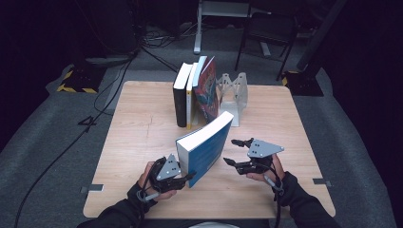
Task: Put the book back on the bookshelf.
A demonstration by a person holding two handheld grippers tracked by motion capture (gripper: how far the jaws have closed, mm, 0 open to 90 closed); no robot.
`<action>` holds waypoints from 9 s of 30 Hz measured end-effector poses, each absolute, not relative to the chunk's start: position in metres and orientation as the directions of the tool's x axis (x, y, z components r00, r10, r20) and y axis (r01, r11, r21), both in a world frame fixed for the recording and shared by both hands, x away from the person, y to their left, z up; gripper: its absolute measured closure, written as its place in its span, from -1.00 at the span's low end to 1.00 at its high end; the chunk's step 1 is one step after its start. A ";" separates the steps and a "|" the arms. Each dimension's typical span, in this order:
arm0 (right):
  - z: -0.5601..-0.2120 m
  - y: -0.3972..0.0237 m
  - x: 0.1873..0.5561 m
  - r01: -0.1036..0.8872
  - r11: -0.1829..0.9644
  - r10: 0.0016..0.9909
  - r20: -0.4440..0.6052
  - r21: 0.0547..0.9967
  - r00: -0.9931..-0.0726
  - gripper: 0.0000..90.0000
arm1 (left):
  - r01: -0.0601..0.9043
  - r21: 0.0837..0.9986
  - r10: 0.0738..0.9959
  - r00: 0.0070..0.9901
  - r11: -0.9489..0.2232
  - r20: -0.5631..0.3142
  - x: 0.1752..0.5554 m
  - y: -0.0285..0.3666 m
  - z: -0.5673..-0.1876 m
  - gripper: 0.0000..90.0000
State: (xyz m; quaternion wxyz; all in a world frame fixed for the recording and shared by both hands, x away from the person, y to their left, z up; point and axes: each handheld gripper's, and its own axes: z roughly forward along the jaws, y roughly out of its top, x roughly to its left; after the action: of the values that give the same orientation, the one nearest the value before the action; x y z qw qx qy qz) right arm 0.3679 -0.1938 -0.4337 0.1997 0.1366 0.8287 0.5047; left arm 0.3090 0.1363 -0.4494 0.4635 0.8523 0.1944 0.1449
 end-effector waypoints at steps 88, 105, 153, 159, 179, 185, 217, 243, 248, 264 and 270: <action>-0.340 -0.217 0.353 0.024 0.504 0.363 -0.187 0.863 -0.913 0.23 | 0.171 0.846 0.376 0.926 -0.505 0.037 0.403 0.084 -0.451 -0.39; -0.335 -0.195 0.365 0.114 0.543 0.351 -0.101 0.832 -0.931 0.28 | 0.184 0.820 0.387 0.921 -0.541 0.049 0.395 0.089 -0.450 -0.39; -0.305 -0.212 0.364 0.204 0.520 0.504 -0.105 0.829 -0.857 0.34 | 0.400 0.685 0.539 0.842 -0.609 -0.014 0.333 0.170 -0.504 -0.68; -0.296 -0.216 0.375 0.211 0.528 0.539 -0.133 0.822 -0.832 0.34 | 0.399 0.686 0.538 0.843 -0.608 -0.014 0.333 0.170 -0.504 -0.68; -0.280 -0.215 0.437 0.270 0.431 0.709 -0.138 0.861 -0.692 0.34 | 0.402 0.687 0.543 0.839 -0.605 -0.013 0.333 0.169 -0.504 -0.68; -0.278 -0.211 0.455 0.284 0.409 0.738 -0.131 0.867 -0.662 0.33 | 0.405 0.687 0.546 0.838 -0.603 -0.015 0.333 0.169 -0.505 -0.68; -0.276 -0.171 0.532 0.293 0.322 0.849 -0.137 0.900 -0.510 0.33 | 0.404 0.687 0.545 0.838 -0.603 -0.014 0.333 0.169 -0.505 -0.68; -0.272 -0.209 0.517 0.288 0.204 0.864 -0.034 0.936 -0.502 0.33 | 0.402 0.688 0.543 0.839 -0.604 -0.014 0.333 0.169 -0.505 -0.68; -0.272 -0.217 0.508 0.270 0.186 0.861 -0.024 0.945 -0.508 0.33 | 0.403 0.688 0.544 0.839 -0.604 -0.014 0.333 0.169 -0.505 -0.68; -0.290 -0.184 0.558 0.335 0.255 0.872 -0.066 0.907 -0.485 0.31 | 0.398 0.687 0.538 0.843 -0.608 -0.012 0.333 0.170 -0.504 -0.68; -0.293 -0.180 0.567 0.336 0.239 0.884 -0.061 0.911 -0.463 0.31 | 0.396 0.688 0.535 0.845 -0.608 -0.014 0.333 0.170 -0.505 -0.68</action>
State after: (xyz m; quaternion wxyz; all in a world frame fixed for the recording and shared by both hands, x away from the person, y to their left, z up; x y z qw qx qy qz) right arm 0.5674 -0.1803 -0.2934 0.3032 0.4200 0.7262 0.4520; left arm 0.3333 0.1700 -0.5046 0.3574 0.8914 0.2612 0.0969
